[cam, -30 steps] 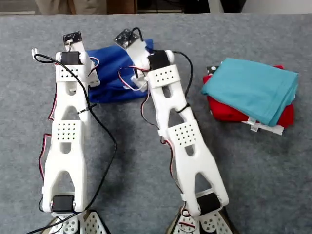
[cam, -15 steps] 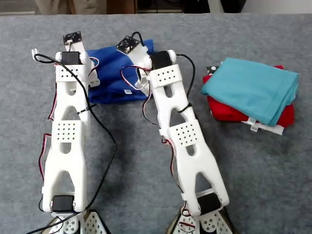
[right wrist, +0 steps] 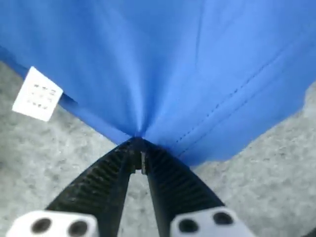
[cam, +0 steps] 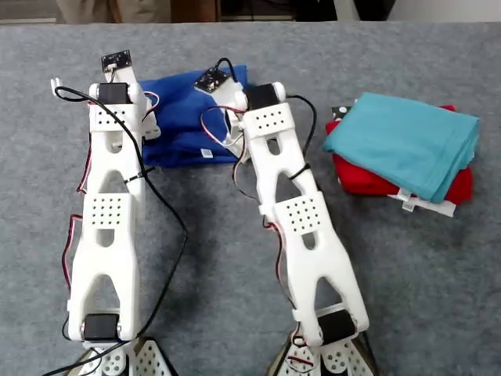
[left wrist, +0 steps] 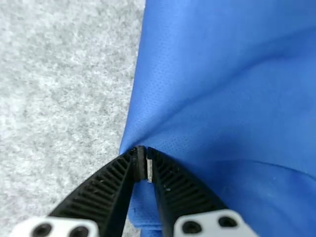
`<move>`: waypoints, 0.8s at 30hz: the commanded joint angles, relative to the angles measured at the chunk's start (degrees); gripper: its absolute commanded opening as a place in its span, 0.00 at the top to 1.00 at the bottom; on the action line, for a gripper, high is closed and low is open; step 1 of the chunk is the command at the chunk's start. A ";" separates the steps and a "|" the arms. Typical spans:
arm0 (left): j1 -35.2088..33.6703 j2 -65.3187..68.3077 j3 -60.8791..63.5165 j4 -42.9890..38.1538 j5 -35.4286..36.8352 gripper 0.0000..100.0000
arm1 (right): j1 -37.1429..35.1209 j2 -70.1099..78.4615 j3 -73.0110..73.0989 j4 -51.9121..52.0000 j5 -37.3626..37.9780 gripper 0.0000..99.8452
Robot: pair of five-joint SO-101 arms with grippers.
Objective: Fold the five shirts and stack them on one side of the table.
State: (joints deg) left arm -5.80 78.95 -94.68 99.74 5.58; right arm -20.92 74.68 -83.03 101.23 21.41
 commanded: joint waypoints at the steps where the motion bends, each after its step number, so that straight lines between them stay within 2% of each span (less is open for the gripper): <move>1: -0.44 -0.66 -1.23 -0.79 -0.35 0.97 | 0.92 -6.81 6.11 1.23 0.79 1.00; 6: 0.00 -1.01 -1.32 -0.79 -0.09 0.97 | 1.19 -16.48 4.00 1.14 0.44 1.00; 10: -0.26 -6.99 -1.23 -0.35 0.18 0.89 | 1.10 -22.20 -1.19 1.14 -3.16 0.99; 17: 0.26 -10.42 -1.14 1.05 -0.09 0.82 | 3.82 -27.12 -2.68 1.32 -19.52 0.99; 21: -0.35 -14.02 -0.88 1.14 -0.09 0.82 | 6.20 -37.32 -0.40 1.41 -19.60 0.99; 24: -2.02 -19.65 -0.79 1.23 0.09 0.82 | 5.76 -48.75 10.59 1.32 -18.20 0.99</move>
State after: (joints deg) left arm -6.15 67.52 -94.42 100.18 5.58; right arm -15.65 38.73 -80.13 101.49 2.51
